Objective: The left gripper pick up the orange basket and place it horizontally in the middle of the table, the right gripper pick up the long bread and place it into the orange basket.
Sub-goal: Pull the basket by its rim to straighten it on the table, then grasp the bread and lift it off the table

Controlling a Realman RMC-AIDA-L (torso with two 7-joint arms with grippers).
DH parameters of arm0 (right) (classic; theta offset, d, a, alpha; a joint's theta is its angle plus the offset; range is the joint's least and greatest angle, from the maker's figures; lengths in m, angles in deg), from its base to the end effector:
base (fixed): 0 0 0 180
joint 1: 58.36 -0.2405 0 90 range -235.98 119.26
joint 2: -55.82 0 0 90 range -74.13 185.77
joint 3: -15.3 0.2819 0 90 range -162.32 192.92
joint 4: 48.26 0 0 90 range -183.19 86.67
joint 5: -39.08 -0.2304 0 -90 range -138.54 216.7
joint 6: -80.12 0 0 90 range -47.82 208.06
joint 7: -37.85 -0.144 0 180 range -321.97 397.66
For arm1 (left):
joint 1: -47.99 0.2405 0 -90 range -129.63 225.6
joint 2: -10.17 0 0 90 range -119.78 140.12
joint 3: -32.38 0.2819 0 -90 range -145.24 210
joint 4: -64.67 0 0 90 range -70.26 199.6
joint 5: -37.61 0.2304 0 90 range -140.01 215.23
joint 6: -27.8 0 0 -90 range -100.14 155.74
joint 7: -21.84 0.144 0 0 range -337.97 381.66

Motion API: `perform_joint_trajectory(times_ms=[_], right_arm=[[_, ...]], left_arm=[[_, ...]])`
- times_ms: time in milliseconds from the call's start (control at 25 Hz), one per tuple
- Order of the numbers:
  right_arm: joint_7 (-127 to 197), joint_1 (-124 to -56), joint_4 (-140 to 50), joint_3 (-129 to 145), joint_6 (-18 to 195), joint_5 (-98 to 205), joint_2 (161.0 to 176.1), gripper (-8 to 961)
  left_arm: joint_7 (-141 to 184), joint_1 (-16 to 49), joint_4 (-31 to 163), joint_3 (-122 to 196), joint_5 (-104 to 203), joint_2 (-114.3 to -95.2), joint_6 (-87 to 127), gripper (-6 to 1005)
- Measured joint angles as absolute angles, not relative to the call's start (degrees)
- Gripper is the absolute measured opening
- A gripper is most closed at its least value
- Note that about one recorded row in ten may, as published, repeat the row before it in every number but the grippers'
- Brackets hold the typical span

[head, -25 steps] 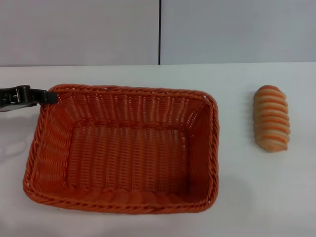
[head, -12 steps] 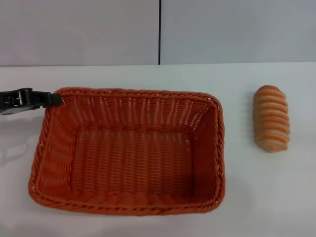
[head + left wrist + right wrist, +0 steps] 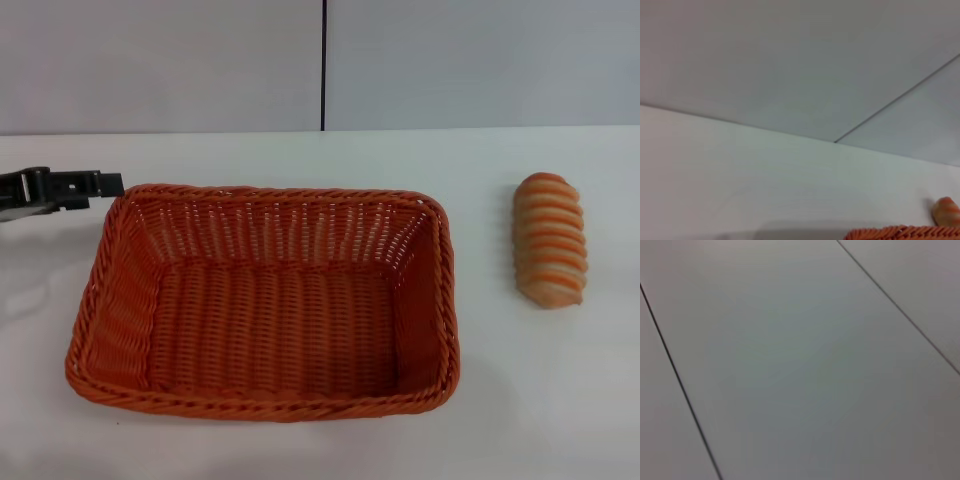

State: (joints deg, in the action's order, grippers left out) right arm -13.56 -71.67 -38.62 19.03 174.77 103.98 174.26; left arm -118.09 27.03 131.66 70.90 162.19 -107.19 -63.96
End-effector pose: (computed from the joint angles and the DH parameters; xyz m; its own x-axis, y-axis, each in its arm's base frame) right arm 0.4372 0.2303 0.1007 0.2741 0.4901 -0.8274 -0.9546 0.0344 -0.2959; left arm -0.3245 0.3410 0.0926 0.2545 0.8290 0.4979 0.9655 -0.2474 -0.0817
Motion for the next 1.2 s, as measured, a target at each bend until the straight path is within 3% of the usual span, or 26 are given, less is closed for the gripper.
perform_joint_trajectory(times_ms=[120,360,600,920,1200], right_arm=[[-18.05,-71.76,-35.29,17.18,174.83,107.35,173.87,498],[-40.54,-72.72,-19.97,9.39,175.57,119.79,170.92,541],[-52.82,-74.06,-6.64,6.10,176.30,125.42,170.77,592],[-65.94,-77.43,9.41,-0.52,176.90,139.54,169.78,688],[-78.79,-88.56,13.16,-3.91,183.15,165.13,165.01,773]], left_arm=[[-115.09,26.41,131.47,67.90,162.15,-107.10,-63.68,606],[-99.23,26.00,127.31,56.93,153.83,-107.87,-60.55,802],[-66.53,30.25,106.50,56.24,119.32,-107.93,-62.80,798],[-32.33,30.22,86.29,55.88,103.37,-108.01,-74.30,793],[-21.96,30.00,80.85,55.76,99.23,-108.15,-78.07,789]])
